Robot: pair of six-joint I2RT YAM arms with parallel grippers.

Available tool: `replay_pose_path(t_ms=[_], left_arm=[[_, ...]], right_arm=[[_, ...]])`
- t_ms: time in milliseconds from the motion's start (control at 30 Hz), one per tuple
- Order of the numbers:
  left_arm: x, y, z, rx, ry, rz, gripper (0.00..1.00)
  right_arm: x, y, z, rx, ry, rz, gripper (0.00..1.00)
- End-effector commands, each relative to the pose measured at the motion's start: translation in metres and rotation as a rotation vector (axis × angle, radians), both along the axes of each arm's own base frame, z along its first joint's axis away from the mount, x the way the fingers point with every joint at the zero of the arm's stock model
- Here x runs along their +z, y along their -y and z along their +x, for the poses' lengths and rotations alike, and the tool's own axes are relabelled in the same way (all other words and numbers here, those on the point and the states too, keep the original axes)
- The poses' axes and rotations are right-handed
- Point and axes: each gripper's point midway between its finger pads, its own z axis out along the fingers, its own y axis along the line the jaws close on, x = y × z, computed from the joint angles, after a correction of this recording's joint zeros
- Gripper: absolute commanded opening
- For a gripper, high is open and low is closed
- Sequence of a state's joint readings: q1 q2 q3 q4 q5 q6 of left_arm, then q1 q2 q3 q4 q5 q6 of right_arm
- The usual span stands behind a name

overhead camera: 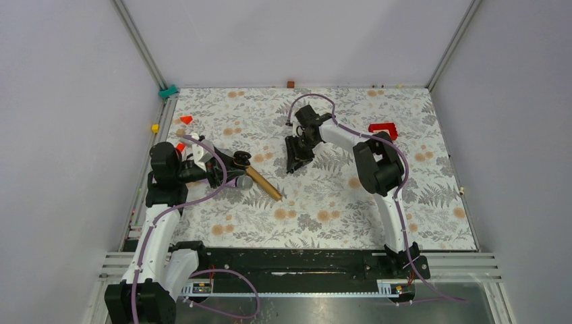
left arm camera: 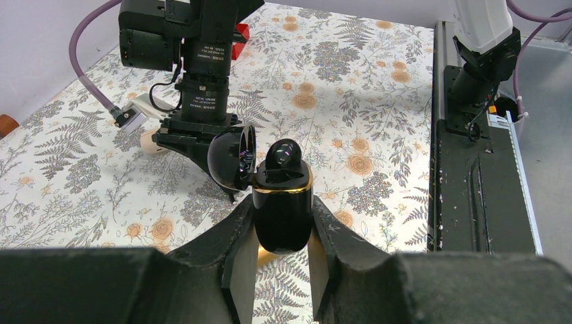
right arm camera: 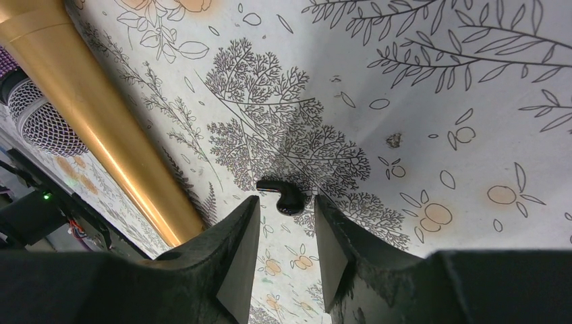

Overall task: Insert the wireless bluetooth earbuds into the charging case
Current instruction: Pick up the earbud from the center of the board.

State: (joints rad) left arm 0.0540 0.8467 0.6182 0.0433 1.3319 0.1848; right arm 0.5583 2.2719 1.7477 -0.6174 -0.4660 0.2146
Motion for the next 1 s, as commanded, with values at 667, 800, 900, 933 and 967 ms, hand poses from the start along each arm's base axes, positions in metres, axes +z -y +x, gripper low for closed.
replay_pose_path(t_ms=[667,800,900,933,967], left_arm=[[0.01,0.001,0.001,-0.015,0.051,0.004,0.0],[0.009,0.0,0.005,0.009,0.042,0.007,0.0],[0.01,0.002,0.01,0.035,0.038,0.012,0.0],[0.01,0.003,0.013,0.053,0.037,0.016,0.0],[0.01,0.003,0.018,0.074,0.038,0.021,0.0]], right_arm=[[0.06,-0.006,0.005,0.073,0.153,0.055,0.18],[0.104,0.002,0.01,0.082,0.295,0.067,0.18],[0.139,0.013,0.013,0.083,0.414,0.055,0.18],[0.152,0.018,0.014,0.08,0.457,0.047,0.18],[0.163,0.023,0.014,0.081,0.498,0.036,0.18]])
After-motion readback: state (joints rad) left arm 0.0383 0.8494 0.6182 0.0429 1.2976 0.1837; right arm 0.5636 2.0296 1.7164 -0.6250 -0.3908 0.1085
